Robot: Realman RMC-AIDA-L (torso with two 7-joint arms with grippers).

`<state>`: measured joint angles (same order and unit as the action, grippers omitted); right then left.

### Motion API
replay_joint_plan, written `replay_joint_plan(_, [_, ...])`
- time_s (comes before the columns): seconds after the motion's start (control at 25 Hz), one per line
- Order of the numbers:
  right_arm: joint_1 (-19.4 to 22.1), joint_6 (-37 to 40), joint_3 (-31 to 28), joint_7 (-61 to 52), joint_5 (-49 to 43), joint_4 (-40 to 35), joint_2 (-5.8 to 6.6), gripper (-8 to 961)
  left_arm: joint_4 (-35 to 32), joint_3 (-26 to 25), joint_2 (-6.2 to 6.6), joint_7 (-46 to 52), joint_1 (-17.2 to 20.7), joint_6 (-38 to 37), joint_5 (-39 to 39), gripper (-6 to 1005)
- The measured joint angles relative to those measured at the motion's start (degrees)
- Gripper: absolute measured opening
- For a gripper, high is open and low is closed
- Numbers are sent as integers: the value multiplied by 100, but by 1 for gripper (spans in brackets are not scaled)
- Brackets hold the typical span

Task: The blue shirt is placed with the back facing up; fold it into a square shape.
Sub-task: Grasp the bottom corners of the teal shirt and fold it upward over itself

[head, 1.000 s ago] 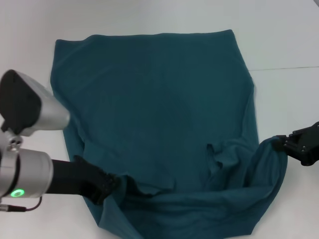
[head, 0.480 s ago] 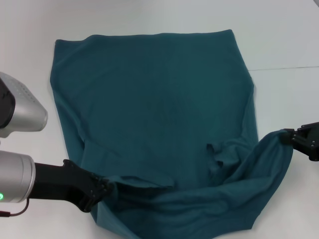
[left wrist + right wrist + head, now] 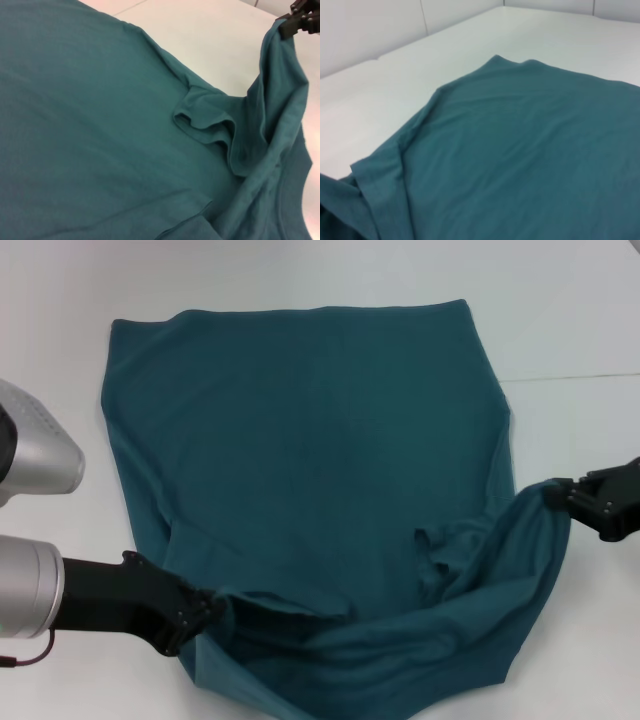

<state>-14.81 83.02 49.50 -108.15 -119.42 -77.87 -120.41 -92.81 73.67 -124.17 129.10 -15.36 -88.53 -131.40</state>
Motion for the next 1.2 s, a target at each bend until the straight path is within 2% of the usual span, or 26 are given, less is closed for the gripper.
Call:
replay_joint_plan(0.4, [-91,-106,-20,59,84,126,7,87,78,-25,-12,-16,31,28,164,46])
replay_joint_plan(0.64, [-112,-469,15,76,108,227,6,87,94,-308,-5,-152,-102,134,312,46])
replay_joint_plan(0.96, [-308,-995,-39,330,290,723,43,88,345,-620,7,-339,-329,295,343,44])
replay_joint_plan(1.2, [-424,-1290,-49,373,315,791,46,88,453,-871,7,-469,-366,358,362,45])
